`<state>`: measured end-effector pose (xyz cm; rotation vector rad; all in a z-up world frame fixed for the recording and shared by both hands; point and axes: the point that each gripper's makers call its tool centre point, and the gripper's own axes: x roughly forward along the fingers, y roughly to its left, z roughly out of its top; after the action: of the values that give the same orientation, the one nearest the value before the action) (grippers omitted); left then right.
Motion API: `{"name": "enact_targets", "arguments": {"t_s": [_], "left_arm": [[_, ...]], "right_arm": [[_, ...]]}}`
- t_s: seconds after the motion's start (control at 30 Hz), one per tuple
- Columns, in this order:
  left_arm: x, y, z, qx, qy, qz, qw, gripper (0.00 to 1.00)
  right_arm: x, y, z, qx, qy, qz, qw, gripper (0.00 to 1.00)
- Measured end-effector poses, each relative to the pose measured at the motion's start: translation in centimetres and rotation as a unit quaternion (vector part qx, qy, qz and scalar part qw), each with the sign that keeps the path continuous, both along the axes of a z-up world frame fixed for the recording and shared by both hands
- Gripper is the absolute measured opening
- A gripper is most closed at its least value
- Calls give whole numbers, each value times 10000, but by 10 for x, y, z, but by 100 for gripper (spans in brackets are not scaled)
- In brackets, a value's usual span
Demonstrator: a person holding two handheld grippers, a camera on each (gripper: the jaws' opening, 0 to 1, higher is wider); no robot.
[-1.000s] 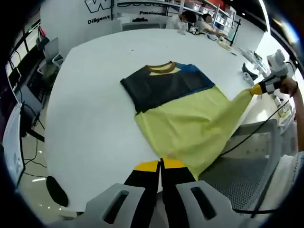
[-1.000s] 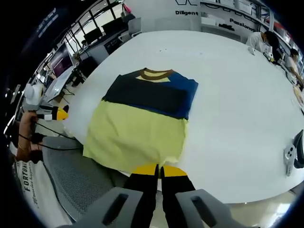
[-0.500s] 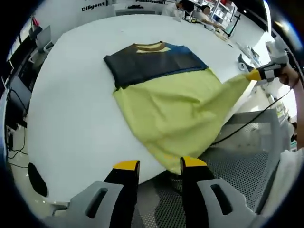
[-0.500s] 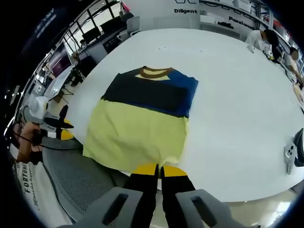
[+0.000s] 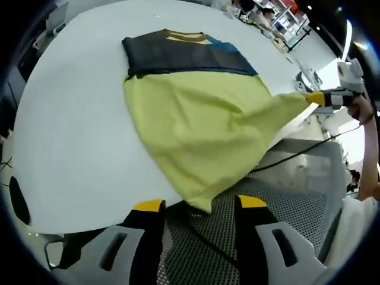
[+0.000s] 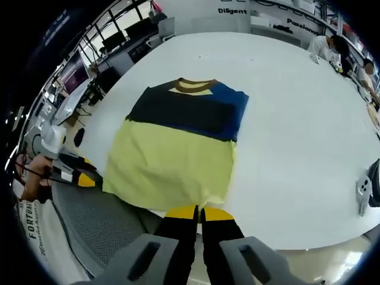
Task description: Fold the garment on the visible template until the final outline fits inside the template.
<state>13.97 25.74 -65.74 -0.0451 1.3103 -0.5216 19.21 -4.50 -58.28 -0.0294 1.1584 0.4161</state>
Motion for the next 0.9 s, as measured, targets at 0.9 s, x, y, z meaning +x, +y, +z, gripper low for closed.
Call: {"name": "enact_targets", "arguments": {"t_s": [0.9], "left_arm": [[-17, -14, -42, 56, 762, 512, 9958, 24]], "right_arm": [[-10, -4, -7, -37, 127, 4, 9999, 0]]}}
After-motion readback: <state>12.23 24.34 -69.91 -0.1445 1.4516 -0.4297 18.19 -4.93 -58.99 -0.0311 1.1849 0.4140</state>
